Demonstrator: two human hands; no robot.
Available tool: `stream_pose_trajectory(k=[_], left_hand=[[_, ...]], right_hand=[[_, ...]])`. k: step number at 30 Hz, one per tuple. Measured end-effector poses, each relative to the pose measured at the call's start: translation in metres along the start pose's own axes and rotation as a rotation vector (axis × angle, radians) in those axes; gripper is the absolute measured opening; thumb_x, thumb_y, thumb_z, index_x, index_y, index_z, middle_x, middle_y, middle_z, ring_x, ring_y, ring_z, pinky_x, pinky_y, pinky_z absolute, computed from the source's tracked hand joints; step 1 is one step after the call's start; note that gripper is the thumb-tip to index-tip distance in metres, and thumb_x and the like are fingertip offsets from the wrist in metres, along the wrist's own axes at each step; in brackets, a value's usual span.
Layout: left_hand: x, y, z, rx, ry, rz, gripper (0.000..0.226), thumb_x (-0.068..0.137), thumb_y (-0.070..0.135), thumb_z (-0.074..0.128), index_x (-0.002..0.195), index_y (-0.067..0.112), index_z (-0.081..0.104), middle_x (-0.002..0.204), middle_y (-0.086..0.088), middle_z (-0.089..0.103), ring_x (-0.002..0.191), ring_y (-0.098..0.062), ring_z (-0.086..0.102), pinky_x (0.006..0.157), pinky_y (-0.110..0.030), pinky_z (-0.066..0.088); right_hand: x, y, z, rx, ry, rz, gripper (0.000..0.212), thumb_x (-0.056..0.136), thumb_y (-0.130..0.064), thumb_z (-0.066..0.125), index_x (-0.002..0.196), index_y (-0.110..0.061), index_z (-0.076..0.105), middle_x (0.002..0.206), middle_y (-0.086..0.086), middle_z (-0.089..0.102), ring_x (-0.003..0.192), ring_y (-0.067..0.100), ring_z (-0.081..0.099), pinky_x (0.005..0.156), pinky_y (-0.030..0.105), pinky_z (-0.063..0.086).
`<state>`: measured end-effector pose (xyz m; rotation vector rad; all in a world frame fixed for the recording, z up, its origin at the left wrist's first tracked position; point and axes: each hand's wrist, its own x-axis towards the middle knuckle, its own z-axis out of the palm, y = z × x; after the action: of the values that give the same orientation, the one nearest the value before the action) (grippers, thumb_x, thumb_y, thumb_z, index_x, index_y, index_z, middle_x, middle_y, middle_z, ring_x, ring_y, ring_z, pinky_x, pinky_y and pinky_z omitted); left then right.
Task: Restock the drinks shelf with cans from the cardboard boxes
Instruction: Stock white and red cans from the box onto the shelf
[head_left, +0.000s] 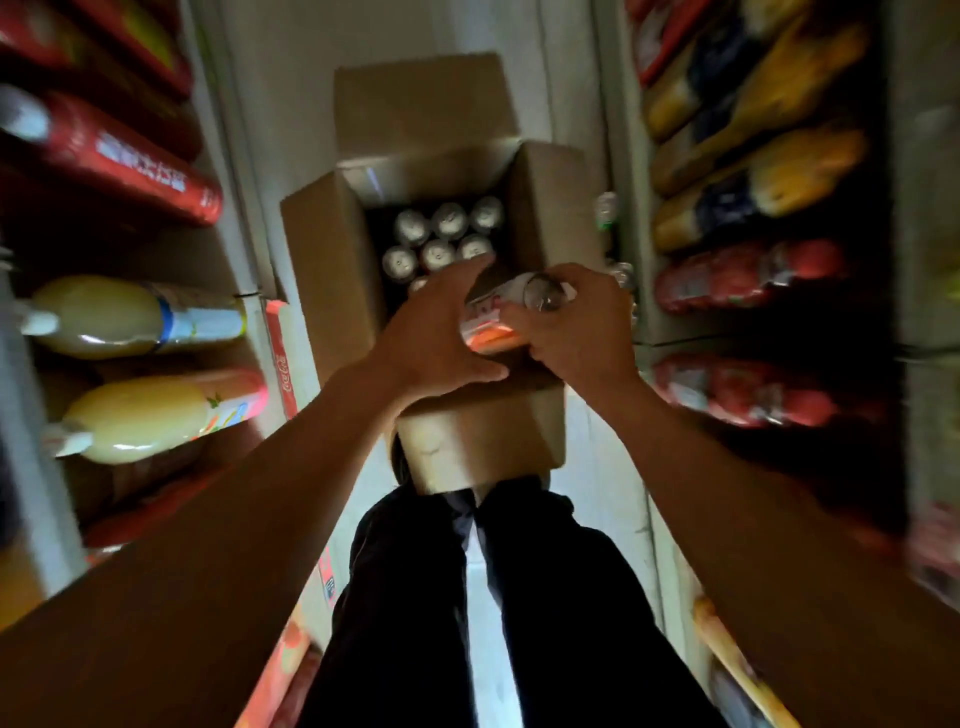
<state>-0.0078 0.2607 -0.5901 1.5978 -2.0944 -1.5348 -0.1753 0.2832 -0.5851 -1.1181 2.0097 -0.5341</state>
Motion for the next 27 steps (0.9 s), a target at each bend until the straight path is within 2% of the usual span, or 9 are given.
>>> stream_pose_trajectory(k=[3,4,6,10,14,17,21,24,27], left_hand=[[-0.019,0.094,-0.031,-0.018,-0.079,0.192,0.082,0.056,0.032,0.093,0.128,0.014,0.059,0.12,-0.001,0.067,0.108,-0.011,0.064,0.097,-0.031,0.049],[-0.035,0.143,-0.042,-0.018,-0.101,0.258,0.073,0.057,0.033,0.093,0.121,0.015,0.063,0.112,0.003,0.07,0.101,-0.005,0.066,0.092,-0.03,0.052],[-0.049,0.187,-0.058,-0.076,-0.109,0.296,0.064,0.058,0.032,0.092,0.115,0.023,0.066,0.105,0.013,0.07,0.096,0.007,0.065,0.09,-0.022,0.053],[-0.109,0.32,-0.056,-0.23,-0.189,0.365,0.055,0.056,0.029,0.091,0.104,0.022,0.065,0.096,0.008,0.073,0.094,-0.003,0.068,0.084,-0.029,0.057],[-0.157,0.415,-0.047,-0.204,-0.348,0.535,0.066,0.055,0.024,0.092,0.112,0.021,0.06,0.104,0.0,0.071,0.099,-0.022,0.069,0.084,-0.053,0.055],[-0.184,0.467,-0.046,-0.129,-0.486,0.682,0.076,0.058,0.015,0.091,0.125,0.019,0.056,0.114,0.0,0.069,0.109,-0.019,0.066,0.091,-0.052,0.054],[-0.23,0.541,-0.037,-0.083,-0.605,0.828,0.069,0.066,0.015,0.087,0.127,0.026,0.057,0.115,0.012,0.068,0.109,-0.005,0.064,0.092,-0.04,0.056],[-0.25,0.574,-0.025,-0.143,-0.632,0.898,0.066,0.069,0.021,0.087,0.128,0.027,0.057,0.117,0.011,0.068,0.112,-0.005,0.063,0.094,-0.037,0.055],[-0.268,0.598,-0.007,-0.193,-0.584,0.939,0.061,0.071,0.027,0.084,0.127,0.023,0.058,0.116,0.007,0.069,0.11,-0.008,0.065,0.092,-0.039,0.056]], right_hand=[[-0.062,-0.05,-0.096,0.049,0.096,0.014,0.053,0.052,-0.056,0.077,0.091,-0.02,0.073,0.079,-0.005,0.072,0.073,0.008,0.067,0.07,0.031,0.056],[-0.093,-0.072,-0.144,0.028,0.136,0.02,0.055,0.054,-0.056,0.08,0.096,-0.022,0.072,0.082,-0.007,0.072,0.074,0.005,0.066,0.072,0.028,0.055],[-0.12,-0.101,-0.177,0.016,0.139,0.029,0.063,0.057,-0.057,0.083,0.109,-0.026,0.066,0.093,-0.011,0.07,0.083,0.004,0.065,0.075,0.024,0.053],[-0.218,-0.148,-0.279,0.12,0.371,0.013,0.074,0.056,-0.053,0.085,0.119,-0.029,0.056,0.106,-0.008,0.068,0.096,0.01,0.066,0.082,0.032,0.055],[-0.303,-0.176,-0.356,0.141,0.639,0.023,0.067,0.061,-0.042,0.086,0.119,-0.03,0.055,0.104,-0.01,0.066,0.089,0.003,0.065,0.076,0.026,0.054],[-0.349,-0.182,-0.399,0.192,0.781,0.034,0.072,0.058,-0.036,0.087,0.121,-0.024,0.054,0.096,-0.013,0.067,0.085,0.001,0.066,0.072,0.023,0.055],[-0.411,-0.179,-0.455,0.255,0.977,0.069,0.073,0.057,-0.029,0.089,0.121,-0.023,0.055,0.099,-0.014,0.069,0.09,-0.002,0.066,0.077,0.022,0.055],[-0.435,-0.175,-0.478,0.279,1.035,0.049,0.068,0.059,-0.029,0.089,0.119,-0.023,0.057,0.103,-0.012,0.069,0.093,-0.001,0.066,0.078,0.026,0.057],[-0.455,-0.168,-0.498,0.238,1.064,0.061,0.07,0.059,-0.037,0.091,0.12,-0.024,0.057,0.105,-0.013,0.068,0.091,-0.001,0.064,0.072,0.017,0.053]])
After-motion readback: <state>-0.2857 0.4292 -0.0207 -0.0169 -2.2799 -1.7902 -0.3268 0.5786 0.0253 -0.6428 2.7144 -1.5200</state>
